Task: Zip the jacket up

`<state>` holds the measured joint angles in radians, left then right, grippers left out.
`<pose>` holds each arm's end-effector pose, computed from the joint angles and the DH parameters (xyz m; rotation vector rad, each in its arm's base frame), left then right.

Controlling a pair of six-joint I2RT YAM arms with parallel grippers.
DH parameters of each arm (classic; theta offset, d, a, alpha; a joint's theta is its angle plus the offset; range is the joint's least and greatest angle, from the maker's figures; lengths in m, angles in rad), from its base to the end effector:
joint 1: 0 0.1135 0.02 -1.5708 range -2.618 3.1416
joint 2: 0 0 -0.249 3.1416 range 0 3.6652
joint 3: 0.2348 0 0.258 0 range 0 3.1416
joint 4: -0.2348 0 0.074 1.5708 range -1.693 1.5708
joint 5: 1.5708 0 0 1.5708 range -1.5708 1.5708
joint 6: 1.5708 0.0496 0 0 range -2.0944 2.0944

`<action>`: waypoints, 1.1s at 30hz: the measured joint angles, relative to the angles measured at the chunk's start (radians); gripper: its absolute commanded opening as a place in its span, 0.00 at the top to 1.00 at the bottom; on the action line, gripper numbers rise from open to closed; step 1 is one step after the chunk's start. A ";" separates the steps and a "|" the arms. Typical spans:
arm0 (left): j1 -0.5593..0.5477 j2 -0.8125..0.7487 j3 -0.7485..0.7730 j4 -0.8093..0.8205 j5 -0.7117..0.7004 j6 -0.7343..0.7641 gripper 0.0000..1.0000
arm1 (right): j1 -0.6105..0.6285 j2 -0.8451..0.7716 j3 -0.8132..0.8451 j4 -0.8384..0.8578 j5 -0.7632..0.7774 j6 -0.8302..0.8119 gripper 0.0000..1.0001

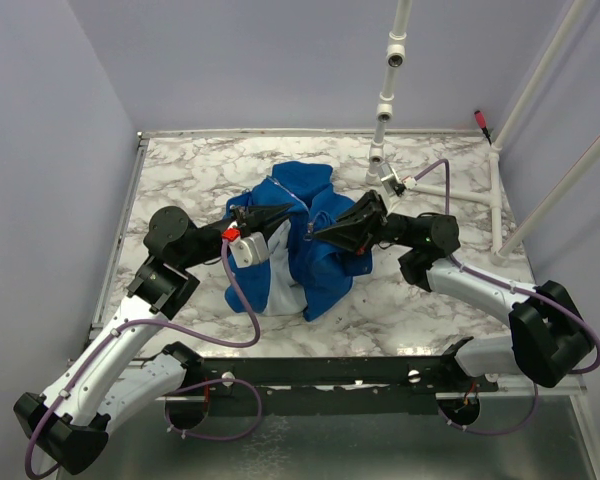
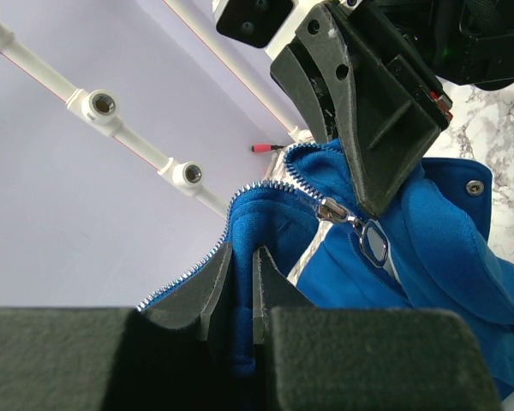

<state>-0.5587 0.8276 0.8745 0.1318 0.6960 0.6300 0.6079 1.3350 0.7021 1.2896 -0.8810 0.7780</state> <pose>0.1609 -0.1381 0.3885 1.2213 0.7773 -0.4248 0.2107 0.1932 0.3200 -0.8384 1.0385 1.6011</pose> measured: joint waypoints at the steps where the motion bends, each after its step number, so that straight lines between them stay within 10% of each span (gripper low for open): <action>1: 0.000 0.000 0.000 0.000 0.000 0.000 1.00 | 0.000 0.000 0.000 0.000 0.000 0.000 0.99; 33: 0.000 0.000 0.000 -0.009 0.022 0.007 1.00 | 0.000 -0.070 0.000 -0.115 0.034 -0.084 0.99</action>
<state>-0.5587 0.8276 0.8745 0.1230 0.7181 0.6373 0.6079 1.2648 0.7021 1.1748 -0.8467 0.6941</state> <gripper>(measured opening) 0.127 0.043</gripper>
